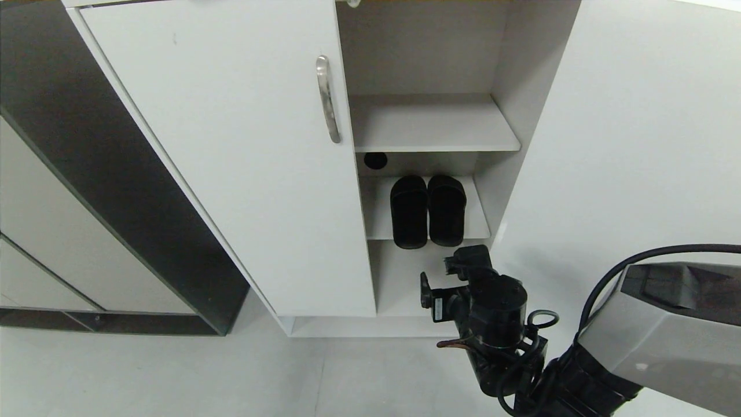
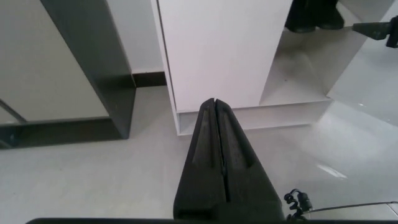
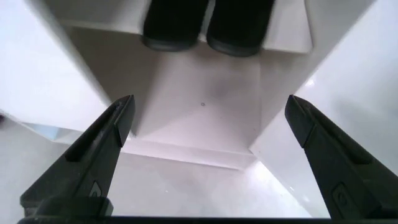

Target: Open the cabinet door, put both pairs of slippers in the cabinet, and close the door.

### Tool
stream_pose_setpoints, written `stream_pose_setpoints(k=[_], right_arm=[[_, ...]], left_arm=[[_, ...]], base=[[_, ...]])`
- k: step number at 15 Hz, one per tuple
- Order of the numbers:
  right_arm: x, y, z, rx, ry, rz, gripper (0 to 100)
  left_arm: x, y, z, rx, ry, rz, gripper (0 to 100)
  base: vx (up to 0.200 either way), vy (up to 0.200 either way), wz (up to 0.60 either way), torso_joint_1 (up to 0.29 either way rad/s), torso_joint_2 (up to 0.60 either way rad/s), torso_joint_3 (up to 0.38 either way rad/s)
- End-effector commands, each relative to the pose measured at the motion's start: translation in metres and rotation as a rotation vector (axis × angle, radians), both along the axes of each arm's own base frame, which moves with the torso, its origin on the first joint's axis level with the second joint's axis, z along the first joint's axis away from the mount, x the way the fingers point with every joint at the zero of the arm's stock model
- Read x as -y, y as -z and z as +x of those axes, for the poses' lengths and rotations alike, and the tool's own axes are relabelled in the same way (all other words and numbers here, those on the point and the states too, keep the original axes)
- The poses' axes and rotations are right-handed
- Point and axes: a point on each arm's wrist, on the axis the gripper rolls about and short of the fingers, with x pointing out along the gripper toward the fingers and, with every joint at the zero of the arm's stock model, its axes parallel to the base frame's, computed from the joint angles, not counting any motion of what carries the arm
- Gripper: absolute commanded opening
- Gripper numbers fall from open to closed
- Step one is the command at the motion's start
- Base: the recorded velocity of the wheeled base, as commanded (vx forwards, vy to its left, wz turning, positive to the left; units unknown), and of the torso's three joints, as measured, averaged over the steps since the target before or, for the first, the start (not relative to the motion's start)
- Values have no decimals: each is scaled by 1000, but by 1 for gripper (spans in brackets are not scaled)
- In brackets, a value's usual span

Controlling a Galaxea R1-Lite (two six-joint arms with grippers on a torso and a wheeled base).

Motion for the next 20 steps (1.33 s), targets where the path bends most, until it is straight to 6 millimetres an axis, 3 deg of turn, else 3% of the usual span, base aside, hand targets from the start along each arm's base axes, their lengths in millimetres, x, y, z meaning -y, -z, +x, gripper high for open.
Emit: stream_pose_setpoints(k=[1,6,18,20], right_arm=[[0,1,-1,-2,-2,-2,100],[0,1,-1,2,-19,4,100],[1,12,6,-2,-4,-5,100],[4,4,0,6,-40,11,100]], left_arm=[[0,0,0,-2,-2,-3,0],[0,0,0,-2,-2,-7,0],[0,0,0,-2,-2,-8,0],[0,0,0,-2,-2,-7,0]], base=[[0,0,0,0,0,0],[0,0,0,0,0,0],[0,0,0,1,2,192],[0,0,0,0,0,120]])
